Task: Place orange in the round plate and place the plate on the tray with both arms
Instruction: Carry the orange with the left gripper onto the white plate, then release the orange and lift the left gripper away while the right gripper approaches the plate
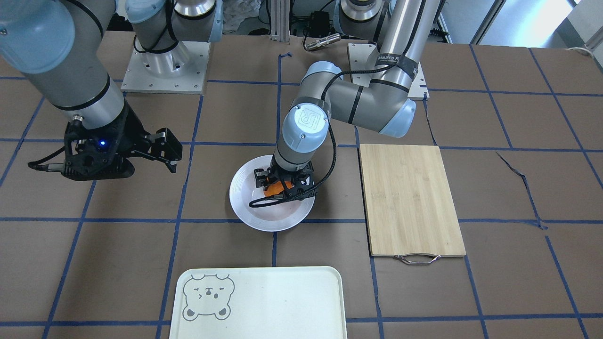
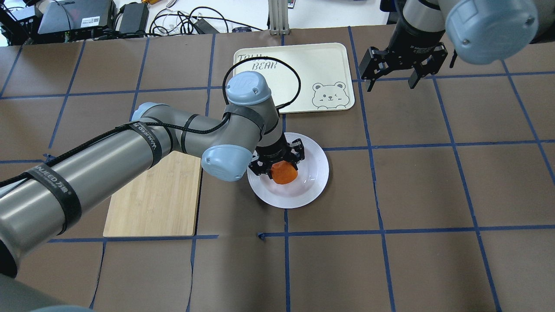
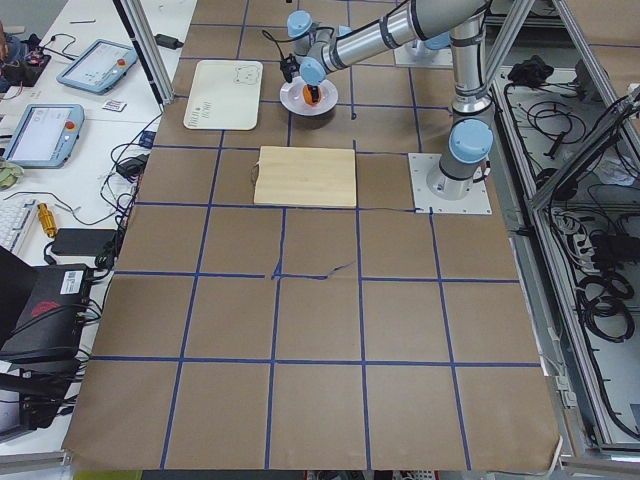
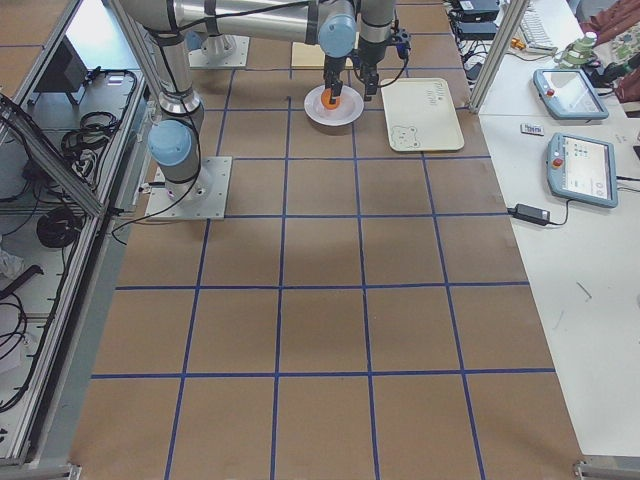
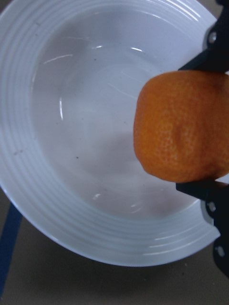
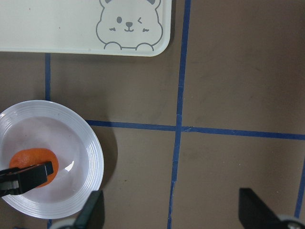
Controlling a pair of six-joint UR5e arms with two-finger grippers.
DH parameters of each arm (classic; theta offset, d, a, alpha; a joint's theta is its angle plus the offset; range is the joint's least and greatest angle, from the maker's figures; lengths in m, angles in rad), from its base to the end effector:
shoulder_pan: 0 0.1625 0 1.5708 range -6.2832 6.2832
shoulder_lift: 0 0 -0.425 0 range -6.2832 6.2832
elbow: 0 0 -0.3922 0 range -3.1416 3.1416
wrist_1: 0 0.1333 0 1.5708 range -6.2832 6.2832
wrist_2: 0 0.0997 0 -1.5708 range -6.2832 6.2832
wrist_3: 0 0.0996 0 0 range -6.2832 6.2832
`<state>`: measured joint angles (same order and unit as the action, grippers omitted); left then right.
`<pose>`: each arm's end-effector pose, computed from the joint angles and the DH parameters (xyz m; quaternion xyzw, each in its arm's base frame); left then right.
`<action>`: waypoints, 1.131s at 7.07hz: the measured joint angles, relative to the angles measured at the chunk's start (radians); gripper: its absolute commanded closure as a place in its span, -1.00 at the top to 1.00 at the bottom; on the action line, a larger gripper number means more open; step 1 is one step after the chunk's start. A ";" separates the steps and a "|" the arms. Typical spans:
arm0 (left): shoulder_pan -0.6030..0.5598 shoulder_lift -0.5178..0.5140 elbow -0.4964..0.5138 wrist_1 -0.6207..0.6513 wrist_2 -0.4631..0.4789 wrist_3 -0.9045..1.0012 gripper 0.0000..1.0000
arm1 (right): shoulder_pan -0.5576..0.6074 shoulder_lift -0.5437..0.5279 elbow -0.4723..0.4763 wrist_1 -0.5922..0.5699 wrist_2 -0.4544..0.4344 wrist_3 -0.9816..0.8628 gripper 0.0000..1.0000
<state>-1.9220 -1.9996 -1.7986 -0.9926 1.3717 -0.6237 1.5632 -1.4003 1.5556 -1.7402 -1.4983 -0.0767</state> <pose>-0.3429 -0.4911 0.2045 0.1389 -0.9845 -0.0810 0.0695 0.1363 -0.5617 0.4228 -0.0348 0.9987 -0.0086 0.0359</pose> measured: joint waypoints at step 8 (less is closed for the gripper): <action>0.241 0.272 0.197 -0.413 0.254 0.325 1.00 | 0.015 0.084 0.451 -0.571 0.235 0.075 1.00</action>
<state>-1.6810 -1.7272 -1.6015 -1.4057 1.6253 -0.2988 1.5780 -1.3158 2.0069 -2.3112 -1.2631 -0.0021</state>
